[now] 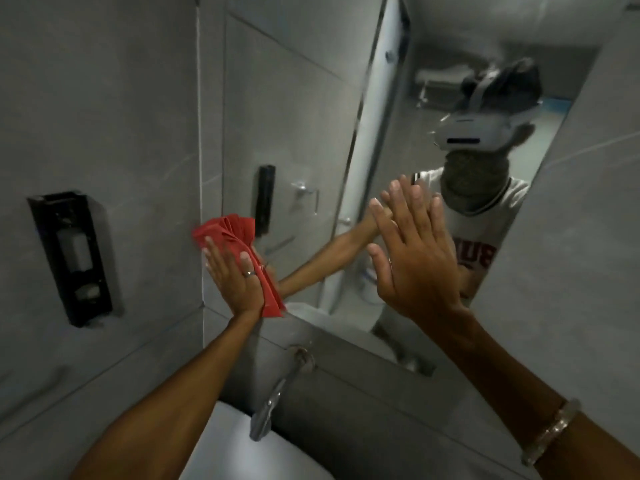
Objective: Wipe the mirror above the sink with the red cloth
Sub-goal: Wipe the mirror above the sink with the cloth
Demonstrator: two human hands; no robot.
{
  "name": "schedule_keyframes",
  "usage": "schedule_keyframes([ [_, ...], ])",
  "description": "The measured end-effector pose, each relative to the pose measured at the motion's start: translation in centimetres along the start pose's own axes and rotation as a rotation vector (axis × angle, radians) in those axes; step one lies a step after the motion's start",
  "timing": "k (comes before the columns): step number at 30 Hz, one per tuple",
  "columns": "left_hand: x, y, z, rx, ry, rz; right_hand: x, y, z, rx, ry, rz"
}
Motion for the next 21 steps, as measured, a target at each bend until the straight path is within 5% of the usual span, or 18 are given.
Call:
schedule_keyframes([
  [12,21.5,-4.7,-13.0,-0.176,-0.509,0.081,6.6,5.7,-6.1,0.1,-0.164,0.034],
  [21,24.0,-5.8,-15.4,-0.19,-1.194,0.173,7.3,9.8,-9.4,0.134,-0.154,-0.036],
])
Point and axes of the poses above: each hand's wrist, its own x-axis away from the middle knuckle, its own y-axis out of the back of the hand, z = x × y, the point moved 3 cm from there along -x, towards the middle knuckle, and after that the axes turned 9 degrees about -x, right-handed, at the moved point
